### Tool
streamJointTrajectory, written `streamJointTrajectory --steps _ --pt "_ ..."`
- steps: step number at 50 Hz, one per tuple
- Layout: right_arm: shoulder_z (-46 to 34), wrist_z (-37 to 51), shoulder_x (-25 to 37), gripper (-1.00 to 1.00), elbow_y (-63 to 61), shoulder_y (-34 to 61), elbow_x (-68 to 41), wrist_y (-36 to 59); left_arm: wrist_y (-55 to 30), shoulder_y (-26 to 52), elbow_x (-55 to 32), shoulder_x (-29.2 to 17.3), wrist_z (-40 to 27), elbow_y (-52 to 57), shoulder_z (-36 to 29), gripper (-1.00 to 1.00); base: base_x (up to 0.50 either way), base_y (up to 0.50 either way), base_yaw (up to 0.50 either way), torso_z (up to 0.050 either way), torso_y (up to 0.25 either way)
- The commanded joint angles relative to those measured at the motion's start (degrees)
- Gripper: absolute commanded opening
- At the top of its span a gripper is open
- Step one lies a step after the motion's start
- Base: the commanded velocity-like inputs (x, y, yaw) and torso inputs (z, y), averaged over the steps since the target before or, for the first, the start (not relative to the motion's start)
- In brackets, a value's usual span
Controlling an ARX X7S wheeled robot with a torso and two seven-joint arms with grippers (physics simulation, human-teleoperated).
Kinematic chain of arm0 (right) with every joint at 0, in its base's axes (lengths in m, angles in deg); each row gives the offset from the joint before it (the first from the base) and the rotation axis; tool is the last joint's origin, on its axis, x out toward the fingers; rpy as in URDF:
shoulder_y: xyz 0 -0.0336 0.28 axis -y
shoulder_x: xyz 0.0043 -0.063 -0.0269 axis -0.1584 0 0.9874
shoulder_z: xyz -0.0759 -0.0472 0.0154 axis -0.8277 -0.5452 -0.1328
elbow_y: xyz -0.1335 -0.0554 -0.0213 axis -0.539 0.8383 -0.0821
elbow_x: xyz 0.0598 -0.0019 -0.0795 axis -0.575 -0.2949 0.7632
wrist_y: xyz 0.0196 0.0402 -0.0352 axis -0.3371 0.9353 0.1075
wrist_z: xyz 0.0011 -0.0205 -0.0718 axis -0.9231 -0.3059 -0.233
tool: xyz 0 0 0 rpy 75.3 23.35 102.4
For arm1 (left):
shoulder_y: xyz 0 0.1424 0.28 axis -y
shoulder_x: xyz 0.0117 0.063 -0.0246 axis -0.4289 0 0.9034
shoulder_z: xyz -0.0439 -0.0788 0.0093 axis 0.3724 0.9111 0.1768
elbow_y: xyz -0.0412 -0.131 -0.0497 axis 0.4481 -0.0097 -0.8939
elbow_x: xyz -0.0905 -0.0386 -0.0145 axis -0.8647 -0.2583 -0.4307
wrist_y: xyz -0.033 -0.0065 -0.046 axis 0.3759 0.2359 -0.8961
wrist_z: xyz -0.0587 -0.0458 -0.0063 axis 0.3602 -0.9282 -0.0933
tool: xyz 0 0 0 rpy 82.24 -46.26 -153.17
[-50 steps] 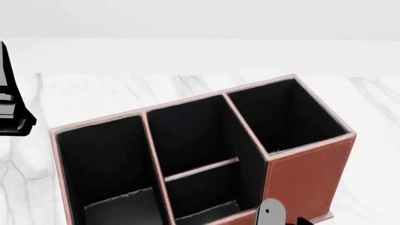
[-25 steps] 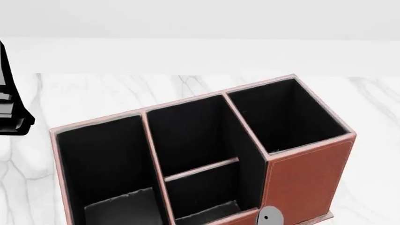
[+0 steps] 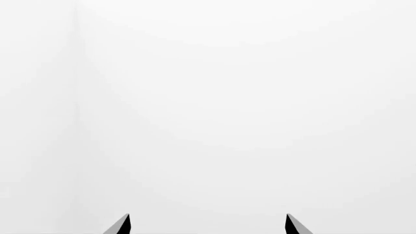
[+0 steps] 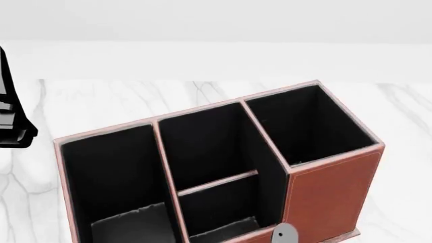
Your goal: Pick up the book and place it in the front compartment of the caddy.
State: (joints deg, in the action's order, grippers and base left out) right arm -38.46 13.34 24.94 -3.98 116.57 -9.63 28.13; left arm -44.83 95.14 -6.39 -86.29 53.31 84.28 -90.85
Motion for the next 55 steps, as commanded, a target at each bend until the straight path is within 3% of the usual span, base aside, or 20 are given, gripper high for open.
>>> streamJointTrajectory --steps 1,45,46,55 --pt "-0.71 -1.36 -2.4 1.0 2.06 -0.24 1.38 -0.88 0.72 -0.17 -0.03 0.79 0.71 -0.16 1.48 1.0 0.0 0.0 0.0 0.0 0.0" --pt "-4.73 0.41 -2.67 1.0 5.84 -6.06 3.3 -4.9 1.87 -0.65 -0.78 0.17 0.1 -0.81 1.65 1.0 0.0 0.0 0.0 0.0 0.0" --pt "-4.34 0.56 -2.7 -1.0 5.76 -6.33 2.84 -5.13 1.93 -0.72 -0.78 0.18 0.08 -0.81 1.63 1.0 0.0 0.0 0.0 0.0 0.0" --pt "-3.75 1.16 -2.6 -1.0 5.46 -5.99 2.81 -5.25 2.07 -0.86 -0.99 0.04 -0.12 -0.75 1.81 1.0 0.0 0.0 0.0 0.0 0.0"
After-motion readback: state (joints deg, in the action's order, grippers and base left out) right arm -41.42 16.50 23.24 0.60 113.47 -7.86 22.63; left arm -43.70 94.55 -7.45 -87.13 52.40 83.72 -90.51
